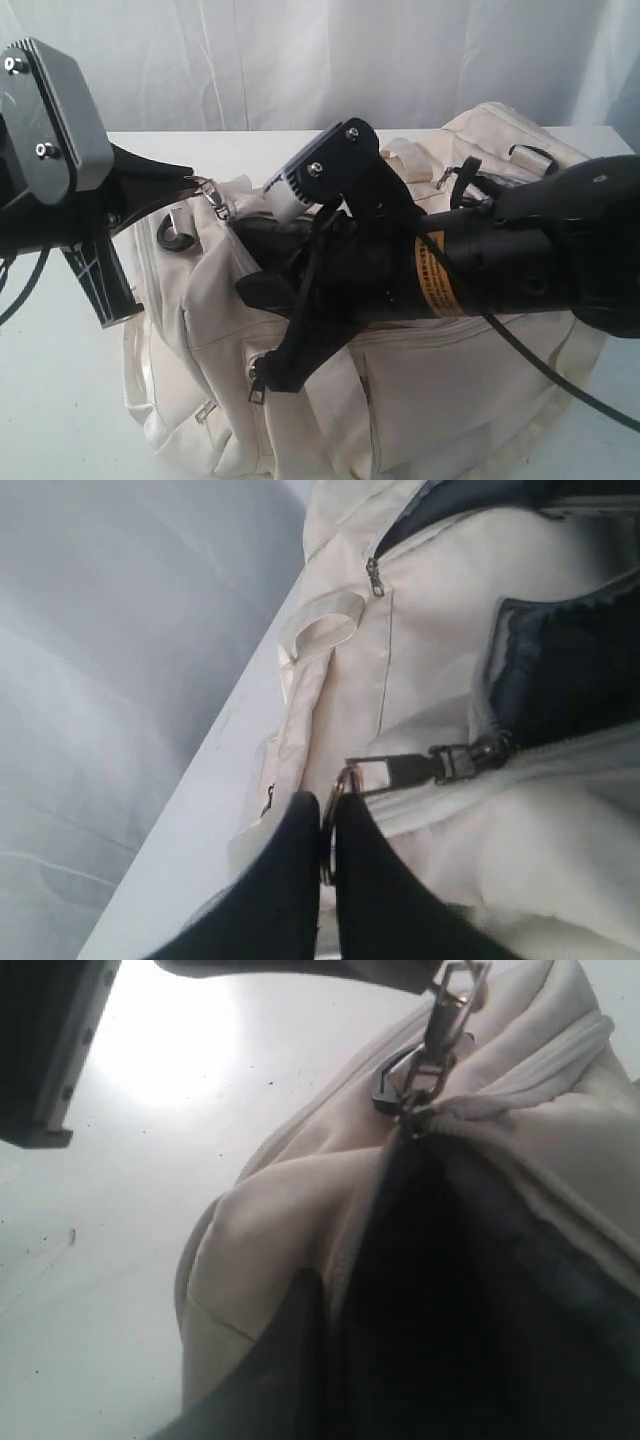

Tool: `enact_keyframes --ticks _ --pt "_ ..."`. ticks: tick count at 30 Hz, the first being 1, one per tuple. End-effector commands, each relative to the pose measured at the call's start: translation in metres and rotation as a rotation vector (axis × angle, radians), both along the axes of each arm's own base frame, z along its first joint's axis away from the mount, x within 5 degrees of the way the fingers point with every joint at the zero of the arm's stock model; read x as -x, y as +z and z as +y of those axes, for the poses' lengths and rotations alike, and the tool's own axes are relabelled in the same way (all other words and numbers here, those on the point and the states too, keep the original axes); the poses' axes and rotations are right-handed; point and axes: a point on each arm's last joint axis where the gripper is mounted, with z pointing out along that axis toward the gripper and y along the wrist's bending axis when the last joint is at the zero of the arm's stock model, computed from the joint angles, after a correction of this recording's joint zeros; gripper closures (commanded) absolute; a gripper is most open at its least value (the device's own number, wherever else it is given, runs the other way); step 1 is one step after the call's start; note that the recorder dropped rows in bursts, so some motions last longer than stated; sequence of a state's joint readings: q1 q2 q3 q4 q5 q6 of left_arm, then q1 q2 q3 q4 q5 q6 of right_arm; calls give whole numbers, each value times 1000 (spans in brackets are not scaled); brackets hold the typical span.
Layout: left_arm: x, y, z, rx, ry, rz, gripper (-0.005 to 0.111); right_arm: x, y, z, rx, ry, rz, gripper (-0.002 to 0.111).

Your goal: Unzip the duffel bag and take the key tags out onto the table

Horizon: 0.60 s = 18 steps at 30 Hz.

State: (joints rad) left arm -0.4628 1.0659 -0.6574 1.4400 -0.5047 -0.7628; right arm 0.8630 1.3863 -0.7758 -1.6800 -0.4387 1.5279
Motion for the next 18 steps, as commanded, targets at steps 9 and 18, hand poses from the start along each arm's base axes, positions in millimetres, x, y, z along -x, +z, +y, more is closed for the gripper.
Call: enact_keyframes --ticks 9,18 --pt "-23 1 34 -52 435 57 107 27 6 -4 -27 227 52 108" --pt "-37 -20 30 -114 450 127 107 45 34 -17 -118 273 66 108"
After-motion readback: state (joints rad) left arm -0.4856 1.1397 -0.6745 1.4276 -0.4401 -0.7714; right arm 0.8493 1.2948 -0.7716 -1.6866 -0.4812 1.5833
